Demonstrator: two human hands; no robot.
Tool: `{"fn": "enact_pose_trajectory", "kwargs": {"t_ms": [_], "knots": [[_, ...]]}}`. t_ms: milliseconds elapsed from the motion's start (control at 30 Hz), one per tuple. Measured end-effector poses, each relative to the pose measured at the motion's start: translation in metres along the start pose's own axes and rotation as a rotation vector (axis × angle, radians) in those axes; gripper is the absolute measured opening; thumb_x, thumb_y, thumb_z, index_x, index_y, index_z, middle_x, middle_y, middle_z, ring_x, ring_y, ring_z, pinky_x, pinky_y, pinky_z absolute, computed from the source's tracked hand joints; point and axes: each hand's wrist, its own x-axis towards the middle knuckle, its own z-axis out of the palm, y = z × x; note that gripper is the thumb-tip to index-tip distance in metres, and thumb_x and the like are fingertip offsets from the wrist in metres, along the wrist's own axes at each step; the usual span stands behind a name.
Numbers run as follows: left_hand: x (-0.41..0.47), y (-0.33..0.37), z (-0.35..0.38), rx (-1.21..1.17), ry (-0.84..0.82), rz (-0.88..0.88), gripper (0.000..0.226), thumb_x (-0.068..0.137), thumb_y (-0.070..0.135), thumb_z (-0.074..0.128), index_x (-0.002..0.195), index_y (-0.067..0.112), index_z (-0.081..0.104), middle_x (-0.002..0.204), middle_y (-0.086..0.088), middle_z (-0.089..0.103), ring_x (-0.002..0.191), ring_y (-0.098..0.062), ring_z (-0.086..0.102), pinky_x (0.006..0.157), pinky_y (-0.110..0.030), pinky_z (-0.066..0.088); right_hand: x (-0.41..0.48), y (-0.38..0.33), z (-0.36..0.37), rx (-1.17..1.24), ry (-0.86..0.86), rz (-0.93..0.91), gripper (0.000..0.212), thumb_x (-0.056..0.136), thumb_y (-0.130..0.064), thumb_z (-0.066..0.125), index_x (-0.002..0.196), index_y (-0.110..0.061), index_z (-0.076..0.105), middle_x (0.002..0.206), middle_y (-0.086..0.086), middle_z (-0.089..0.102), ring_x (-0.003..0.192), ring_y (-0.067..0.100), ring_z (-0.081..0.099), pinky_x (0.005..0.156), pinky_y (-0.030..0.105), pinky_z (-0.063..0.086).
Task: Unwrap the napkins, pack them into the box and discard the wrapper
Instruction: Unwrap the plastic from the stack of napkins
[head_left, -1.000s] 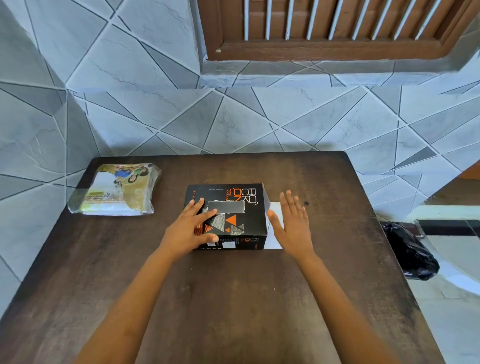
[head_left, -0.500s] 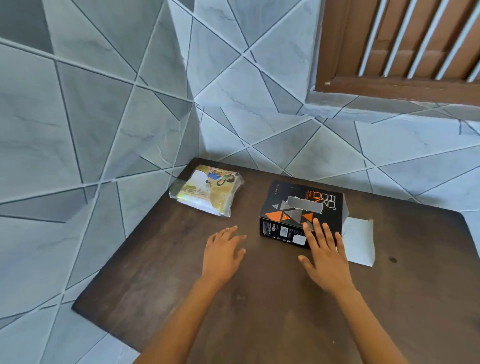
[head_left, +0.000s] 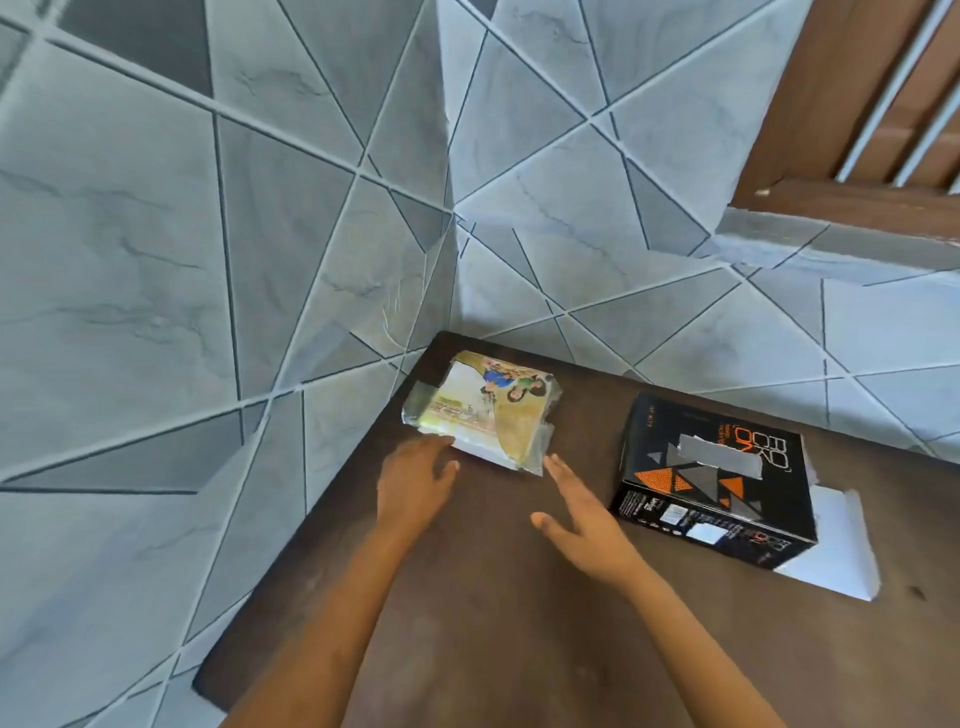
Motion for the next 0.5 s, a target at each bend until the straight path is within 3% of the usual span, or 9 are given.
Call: {"fn": "enact_pose_trajectory", "kwargs": {"t_ms": [100, 200, 300, 367, 500], "knots": [[0.044, -0.027, -0.004, -0.005, -0.038, 0.012, 0.044, 0.086, 0.032, 0.056, 0.128, 0.019, 0.052, 0.134, -0.009, 0.055, 0.123, -0.027, 0.050, 0.106, -0.042, 0.040, 0.040, -0.009, 0.017, 0.061, 0.051, 0.176, 0.076, 0.092, -0.032, 0.051, 0.147, -0.017, 0.002, 0.158, 0.002, 0.000, 0.145, 0.016, 0.002, 0.117, 0.031, 0.010], [0.079, -0.036, -0.006, 0.020, -0.186, -0.036, 0.061, 0.091, 0.035, 0.050, 0.144, 0.020, 0.025, 0.153, -0.011, 0.027, 0.140, -0.029, 0.027, 0.113, -0.042, 0.025, 0.065, -0.012, 0.021, 0.185, 0.097, 0.325, 0.078, 0.092, -0.026, 0.051, 0.146, -0.012, -0.003, 0.158, 0.005, -0.001, 0.145, 0.020, -0.002, 0.118, 0.036, 0.008], [0.106, -0.043, -0.003, -0.091, -0.353, -0.122, 0.075, 0.091, 0.036, 0.051, 0.147, 0.024, 0.003, 0.157, -0.010, 0.010, 0.144, -0.029, 0.013, 0.115, -0.044, 0.020, 0.081, -0.020, 0.029, 0.369, 0.129, 0.414, 0.079, 0.091, -0.024, 0.053, 0.146, -0.013, -0.003, 0.158, 0.005, 0.007, 0.145, 0.022, 0.011, 0.119, 0.036, 0.014], [0.114, -0.045, 0.000, -0.207, -0.441, -0.152, 0.074, 0.091, 0.032, 0.052, 0.147, 0.023, 0.004, 0.157, -0.008, 0.013, 0.144, -0.028, 0.014, 0.115, -0.043, 0.019, 0.087, -0.024, 0.035, 0.492, 0.194, 0.507, 0.075, 0.092, -0.024, 0.052, 0.147, -0.016, 0.001, 0.155, 0.005, 0.018, 0.141, 0.024, 0.022, 0.115, 0.036, 0.021], [0.107, -0.047, 0.003, -0.267, -0.459, -0.135, 0.058, 0.091, 0.019, 0.053, 0.143, 0.015, 0.028, 0.148, -0.011, 0.036, 0.134, -0.031, 0.037, 0.109, -0.041, 0.032, 0.086, -0.032, 0.043, 0.615, 0.284, 0.554, 0.065, 0.093, -0.023, 0.050, 0.146, -0.018, 0.012, 0.151, 0.003, 0.029, 0.137, 0.022, 0.030, 0.111, 0.034, 0.027]]}}
